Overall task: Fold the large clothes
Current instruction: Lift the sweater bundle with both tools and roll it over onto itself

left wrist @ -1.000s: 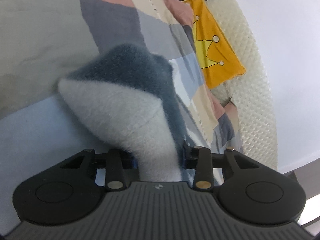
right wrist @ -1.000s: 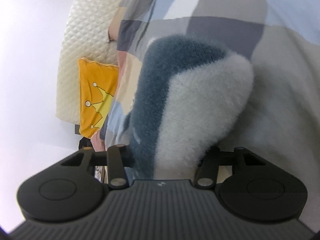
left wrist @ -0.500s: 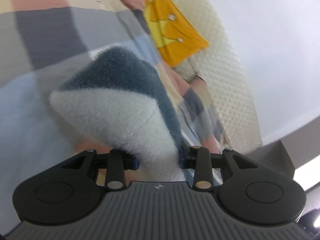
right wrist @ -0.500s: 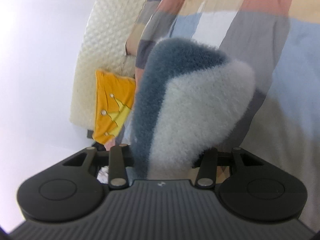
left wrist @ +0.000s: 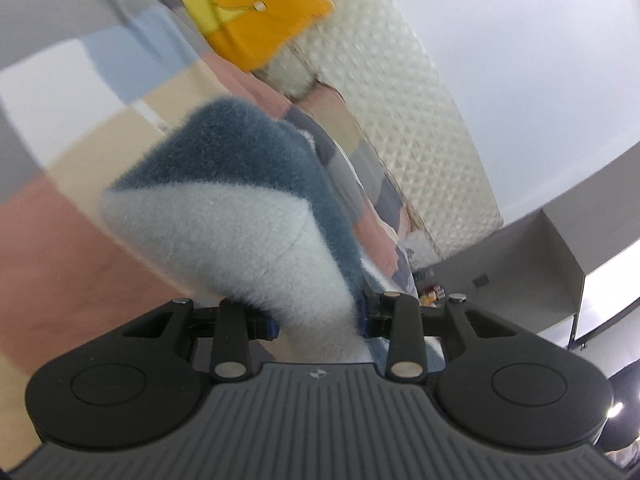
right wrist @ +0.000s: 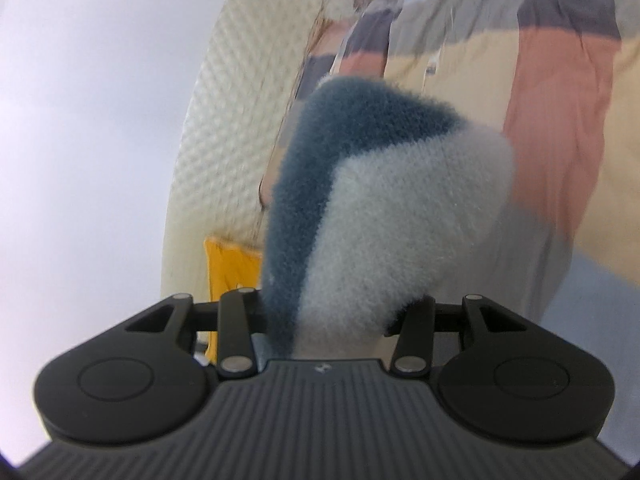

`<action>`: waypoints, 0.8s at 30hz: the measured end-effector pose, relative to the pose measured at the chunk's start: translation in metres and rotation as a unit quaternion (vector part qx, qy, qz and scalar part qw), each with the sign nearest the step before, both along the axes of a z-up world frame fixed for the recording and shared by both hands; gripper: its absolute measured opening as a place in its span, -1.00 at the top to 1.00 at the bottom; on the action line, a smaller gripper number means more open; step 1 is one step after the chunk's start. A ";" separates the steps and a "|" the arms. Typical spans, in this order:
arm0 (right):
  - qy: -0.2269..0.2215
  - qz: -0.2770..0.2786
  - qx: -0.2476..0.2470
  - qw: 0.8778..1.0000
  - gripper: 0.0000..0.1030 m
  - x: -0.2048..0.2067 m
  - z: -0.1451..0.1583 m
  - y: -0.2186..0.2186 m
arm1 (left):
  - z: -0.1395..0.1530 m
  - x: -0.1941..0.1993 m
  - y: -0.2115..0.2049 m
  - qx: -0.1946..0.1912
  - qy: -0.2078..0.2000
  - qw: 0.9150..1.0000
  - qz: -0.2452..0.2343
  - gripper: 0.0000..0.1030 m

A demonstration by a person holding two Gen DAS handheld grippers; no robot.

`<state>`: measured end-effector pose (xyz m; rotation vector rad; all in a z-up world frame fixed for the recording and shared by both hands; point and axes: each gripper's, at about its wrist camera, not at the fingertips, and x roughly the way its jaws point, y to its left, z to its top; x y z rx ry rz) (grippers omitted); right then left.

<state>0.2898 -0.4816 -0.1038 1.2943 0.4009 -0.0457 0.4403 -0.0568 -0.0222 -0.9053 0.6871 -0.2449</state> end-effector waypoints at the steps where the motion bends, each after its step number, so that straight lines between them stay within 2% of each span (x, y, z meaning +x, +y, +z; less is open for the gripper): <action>1: 0.000 -0.004 0.000 1.000 0.07 0.008 -0.001 -0.009 | 0.000 0.015 -0.011 0.000 0.003 1.000 -0.007 0.24; 7: 0.008 -0.029 -0.003 1.000 0.07 0.063 -0.011 -0.055 | -0.012 0.093 -0.069 0.008 0.012 0.999 -0.037 0.24; 13: 0.031 -0.049 -0.016 0.998 0.07 0.097 -0.030 -0.087 | -0.050 0.162 -0.104 0.023 0.020 0.997 -0.073 0.24; 19: 0.037 -0.059 -0.022 0.997 0.07 0.115 -0.057 -0.101 | -0.096 0.190 -0.117 0.023 0.028 0.995 -0.093 0.24; 24: 0.058 -0.051 -0.021 0.997 0.07 0.113 -0.086 -0.107 | -0.126 0.192 -0.116 0.037 0.038 0.992 -0.111 0.24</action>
